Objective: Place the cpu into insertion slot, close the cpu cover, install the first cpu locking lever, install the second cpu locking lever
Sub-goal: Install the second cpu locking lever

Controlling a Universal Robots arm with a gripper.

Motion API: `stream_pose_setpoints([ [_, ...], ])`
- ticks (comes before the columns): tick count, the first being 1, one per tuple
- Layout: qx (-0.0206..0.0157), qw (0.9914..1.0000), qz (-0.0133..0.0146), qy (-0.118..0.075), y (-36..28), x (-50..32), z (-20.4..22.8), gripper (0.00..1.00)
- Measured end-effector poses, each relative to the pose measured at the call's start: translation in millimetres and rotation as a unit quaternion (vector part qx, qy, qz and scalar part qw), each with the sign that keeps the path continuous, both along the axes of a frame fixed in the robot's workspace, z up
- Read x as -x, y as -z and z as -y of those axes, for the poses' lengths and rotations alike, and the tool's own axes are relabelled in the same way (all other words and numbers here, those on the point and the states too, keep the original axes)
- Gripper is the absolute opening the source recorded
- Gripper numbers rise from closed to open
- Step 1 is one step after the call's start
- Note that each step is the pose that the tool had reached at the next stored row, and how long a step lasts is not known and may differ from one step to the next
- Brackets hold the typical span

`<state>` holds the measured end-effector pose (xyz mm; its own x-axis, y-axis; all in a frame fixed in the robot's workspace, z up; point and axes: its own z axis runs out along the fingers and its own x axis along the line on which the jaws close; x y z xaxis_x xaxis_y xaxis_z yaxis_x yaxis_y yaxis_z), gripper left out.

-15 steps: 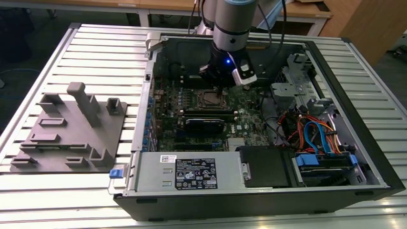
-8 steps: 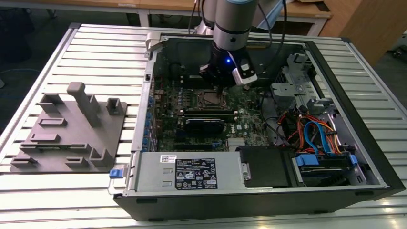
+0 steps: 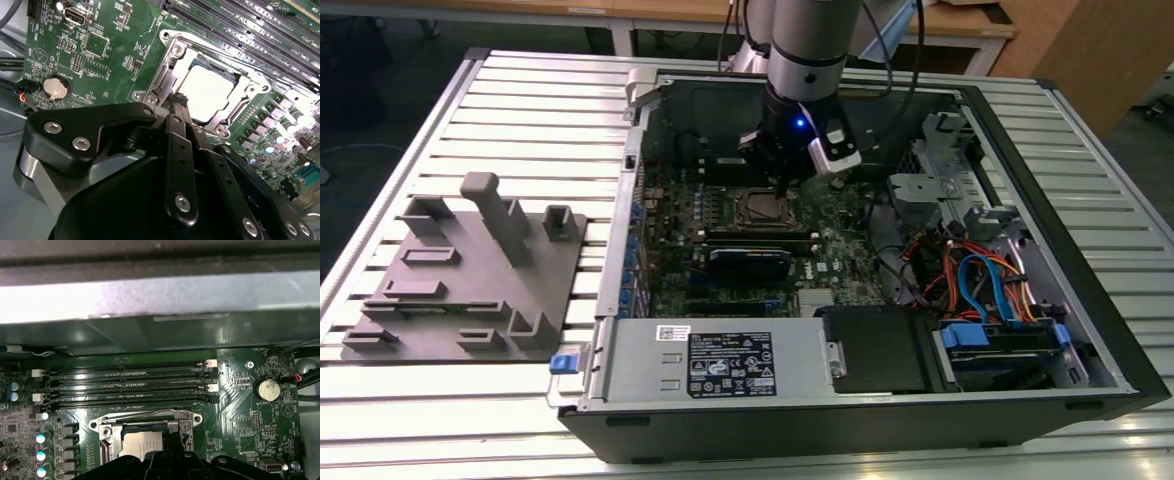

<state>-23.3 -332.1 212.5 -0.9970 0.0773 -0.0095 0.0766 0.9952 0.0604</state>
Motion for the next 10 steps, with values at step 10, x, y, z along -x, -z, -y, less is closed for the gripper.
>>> stream_pose_setpoints([
  [10, 0.0002, 1.0, -0.0001, 0.0, -0.1, 0.0, 3.5, 0.11],
])
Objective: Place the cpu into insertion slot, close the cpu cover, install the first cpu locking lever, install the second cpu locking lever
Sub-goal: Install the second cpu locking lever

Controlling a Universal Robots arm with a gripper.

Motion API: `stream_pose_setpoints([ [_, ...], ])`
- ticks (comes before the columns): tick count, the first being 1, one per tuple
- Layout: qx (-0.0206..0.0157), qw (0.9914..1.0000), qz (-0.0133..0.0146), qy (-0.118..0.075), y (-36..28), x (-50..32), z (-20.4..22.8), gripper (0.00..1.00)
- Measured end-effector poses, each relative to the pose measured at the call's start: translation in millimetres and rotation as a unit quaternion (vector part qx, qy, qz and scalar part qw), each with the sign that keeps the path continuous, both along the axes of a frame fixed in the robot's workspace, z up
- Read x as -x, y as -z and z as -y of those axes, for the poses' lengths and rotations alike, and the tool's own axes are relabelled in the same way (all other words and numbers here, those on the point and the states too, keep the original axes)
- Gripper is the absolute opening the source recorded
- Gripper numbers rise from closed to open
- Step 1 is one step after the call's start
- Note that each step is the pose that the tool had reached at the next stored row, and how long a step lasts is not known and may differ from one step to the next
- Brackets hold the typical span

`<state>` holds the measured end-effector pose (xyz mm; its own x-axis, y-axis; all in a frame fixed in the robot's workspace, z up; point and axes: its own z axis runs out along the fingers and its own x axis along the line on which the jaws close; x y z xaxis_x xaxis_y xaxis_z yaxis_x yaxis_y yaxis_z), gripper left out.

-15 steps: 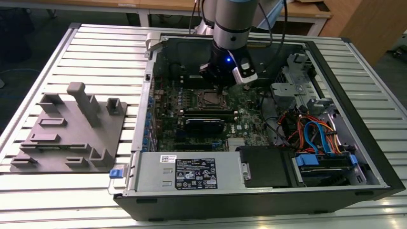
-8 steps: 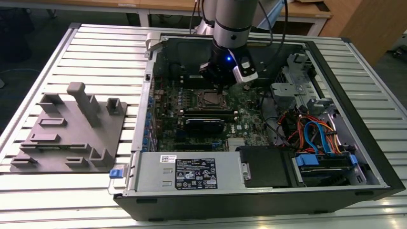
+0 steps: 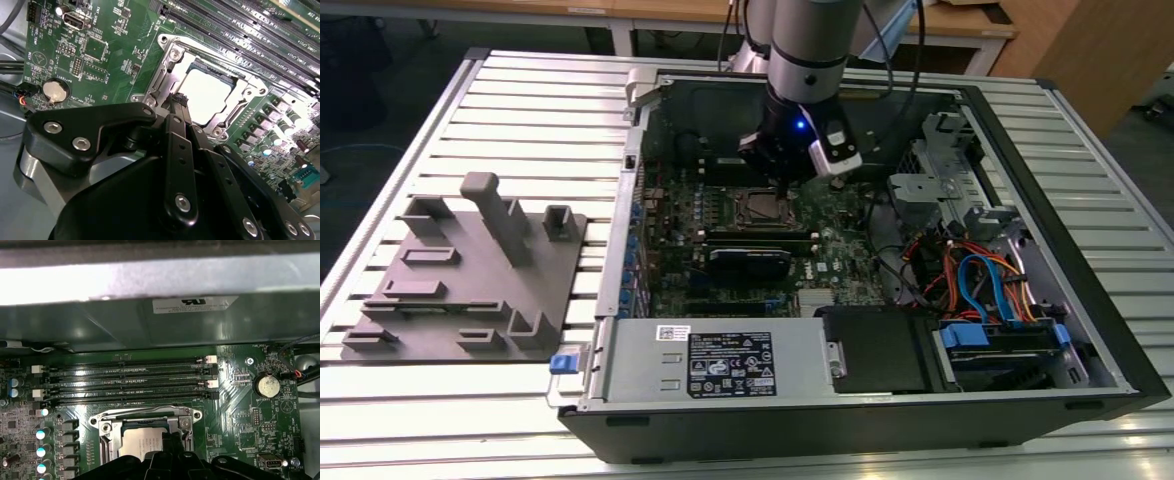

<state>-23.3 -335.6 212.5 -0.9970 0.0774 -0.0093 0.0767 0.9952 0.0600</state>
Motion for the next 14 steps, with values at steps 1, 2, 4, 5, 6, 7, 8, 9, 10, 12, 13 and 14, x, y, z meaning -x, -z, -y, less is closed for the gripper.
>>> stream_pose_setpoints([
  [1, 0.0, 1.0, 0.0, 0.0, 0.0, 0.0, 0.2, 0.11],
  [2, 0.0, 1.0, 0.0001, 0.0, 0.0, 0.0, 0.3, 0.11],
  [4, 0.0, 1.0, 0.0, 0.0, -0.2, 0.0, 0.4, 0.11],
  [5, 0.0001, 1.0, 0.0, 0.0, -0.6, 0.0, 0.5, 0.11],
  [6, 0.0002, 1.0, 0.0, 0.0, -1.1, 0.0, 0.5, 0.11],
  [7, 0.0002, 1.0, 0.0, 0.0, -1.8, 0.0, 0.5, 0.11],
  [8, 0.0003, 1.0, 0.0, 0.0, -2.6, 0.0, 0.5, 0.11],
  [9, 0.0005, 1.0, 0.0, 0.0, -3.4, 0.0, 0.5, 0.11],
  [10, 0.001, 1.0, 0.0001, 0.0, -3.9, -0.1, 0.4, 0.11],
  [12, 0.0017, 1.0, 0.0001, 0.0, -4.2, 0.0, 0.4, 0.11],
  [13, 0.0019, 1.0, 0.0001, 0.0, -4.2, 0.0, 0.5, 0.11],
  [14, 0.0023, 1.0, 0.0, 0.0, -4.2, 0.0, 0.5, 0.11],
])
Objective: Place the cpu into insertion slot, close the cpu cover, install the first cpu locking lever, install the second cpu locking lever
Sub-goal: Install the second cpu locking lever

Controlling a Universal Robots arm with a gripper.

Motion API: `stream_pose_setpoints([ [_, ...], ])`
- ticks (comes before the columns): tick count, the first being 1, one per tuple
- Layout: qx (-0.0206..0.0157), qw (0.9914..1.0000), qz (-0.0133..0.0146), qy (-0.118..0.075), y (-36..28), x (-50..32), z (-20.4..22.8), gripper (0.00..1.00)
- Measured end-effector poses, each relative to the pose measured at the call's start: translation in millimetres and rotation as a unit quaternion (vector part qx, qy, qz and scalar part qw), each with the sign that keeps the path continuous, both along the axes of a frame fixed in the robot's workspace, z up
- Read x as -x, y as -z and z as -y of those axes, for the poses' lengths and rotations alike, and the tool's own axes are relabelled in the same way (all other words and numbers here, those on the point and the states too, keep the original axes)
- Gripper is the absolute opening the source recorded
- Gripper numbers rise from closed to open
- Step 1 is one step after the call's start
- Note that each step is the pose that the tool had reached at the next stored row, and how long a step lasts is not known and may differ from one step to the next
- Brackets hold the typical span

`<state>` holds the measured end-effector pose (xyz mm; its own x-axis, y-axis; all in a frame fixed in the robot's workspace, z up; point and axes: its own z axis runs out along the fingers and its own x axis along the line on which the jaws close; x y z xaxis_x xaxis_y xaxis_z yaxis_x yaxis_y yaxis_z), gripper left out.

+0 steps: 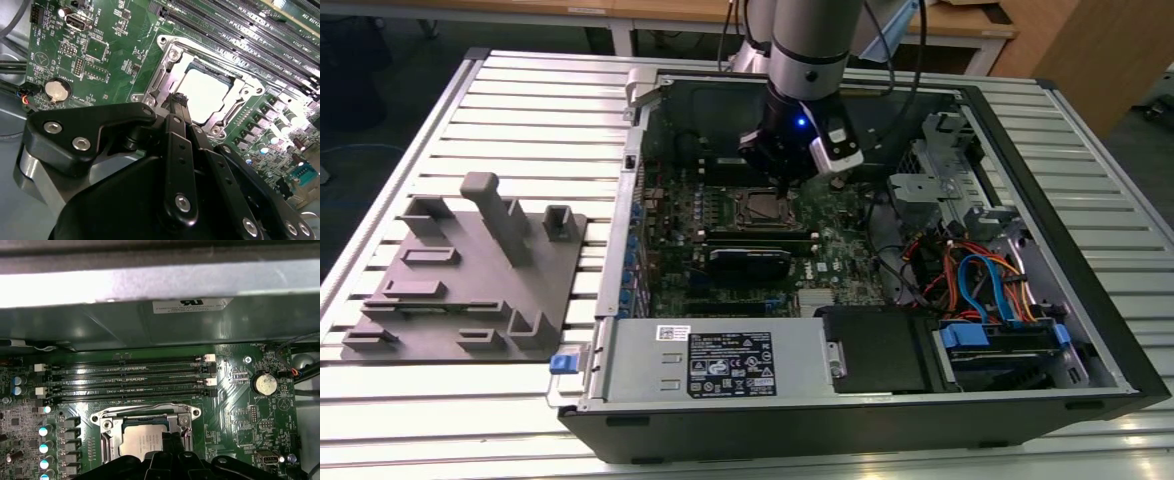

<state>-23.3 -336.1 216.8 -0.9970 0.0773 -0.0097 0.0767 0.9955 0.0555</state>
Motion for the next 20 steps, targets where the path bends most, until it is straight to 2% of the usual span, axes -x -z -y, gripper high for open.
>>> stream_pose_setpoints([
  [7, 0.0009, 1.0, 0.0, 0.0, 0.0, 0.0, 4.0, 0.11],
  [14, 0.0013, 1.0, 0.0, 0.0, 0.0, 0.0, 4.9, 0.11],
  [20, 0.0013, 1.0, 0.0, 0.0, 0.0, 0.0, 8.1, 0.11],
])
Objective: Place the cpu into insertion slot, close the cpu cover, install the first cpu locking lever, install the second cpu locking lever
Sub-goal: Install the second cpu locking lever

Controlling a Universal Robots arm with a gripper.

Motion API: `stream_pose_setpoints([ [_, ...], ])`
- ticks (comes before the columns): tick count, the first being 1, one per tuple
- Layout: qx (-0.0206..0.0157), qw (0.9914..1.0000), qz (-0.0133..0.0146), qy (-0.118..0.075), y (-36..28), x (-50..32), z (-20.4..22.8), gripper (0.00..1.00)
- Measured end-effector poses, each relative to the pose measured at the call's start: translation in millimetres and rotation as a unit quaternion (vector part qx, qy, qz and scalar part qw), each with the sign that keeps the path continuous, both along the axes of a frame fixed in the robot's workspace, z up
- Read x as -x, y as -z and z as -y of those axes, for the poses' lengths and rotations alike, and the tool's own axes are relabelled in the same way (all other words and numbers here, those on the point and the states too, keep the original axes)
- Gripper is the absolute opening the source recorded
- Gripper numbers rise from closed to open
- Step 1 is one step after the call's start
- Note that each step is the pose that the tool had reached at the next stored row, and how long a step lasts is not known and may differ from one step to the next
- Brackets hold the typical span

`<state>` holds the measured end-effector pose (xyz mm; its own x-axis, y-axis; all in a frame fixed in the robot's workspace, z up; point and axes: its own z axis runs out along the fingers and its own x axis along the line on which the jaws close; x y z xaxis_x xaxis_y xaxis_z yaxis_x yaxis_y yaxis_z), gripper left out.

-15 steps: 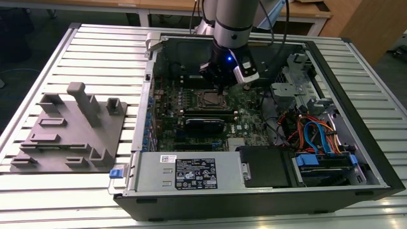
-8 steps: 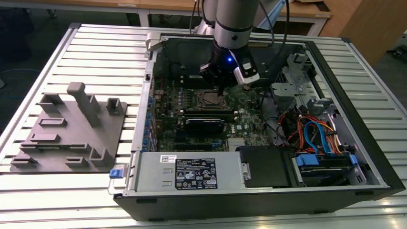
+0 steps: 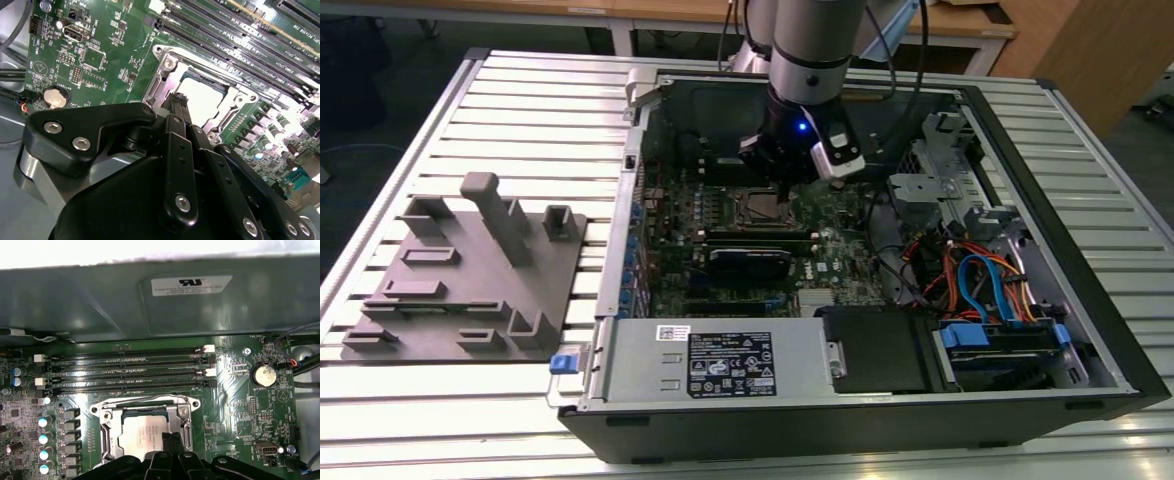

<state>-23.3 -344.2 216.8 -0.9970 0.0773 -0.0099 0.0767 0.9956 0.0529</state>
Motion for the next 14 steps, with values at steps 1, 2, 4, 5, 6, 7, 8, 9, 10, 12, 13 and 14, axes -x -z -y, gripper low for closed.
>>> stream_pose_setpoints([
  [1, 0.0, 1.0, 0.0, 0.0, 0.0, 0.0, 0.6, 0.11],
  [2, 0.0, 1.0, 0.0, 0.0, 0.0, 0.0, 1.2, 0.11],
  [4, 0.0, 1.0, 0.0, 0.0, 0.0, 0.0, 1.5, 0.11],
  [5, 0.0, 1.0, 0.0, 0.0, 0.0, 0.0, 1.8, 0.11],
  [6, 0.0, 1.0, 0.0, 0.0, 0.0, 0.0, 2.4, 0.11],
  [7, 0.0, 1.0, 0.0, 0.0, 0.0, 0.0, 2.5, 0.11],
  [8, 0.0001, 1.0, 0.0, 0.0, 0.0, 0.0, 2.7, 0.11],
  [9, 0.0001, 1.0, 0.0, 0.0, 0.0, 0.0, 3.0, 0.11],
  [10, 0.0001, 1.0, 0.0, 0.0, 0.0, 0.0, 3.4, 0.11],
  [12, 0.0, 1.0, 0.0, 0.0, 0.0, 0.0, 4.0, 0.11],
  [13, 0.0002, 1.0, 0.0, 0.0, 0.0, 0.0, 4.1, 0.11],
  [14, 0.0004, 1.0, 0.0, 0.0, 0.0, 0.0, 4.1, 0.11],
])
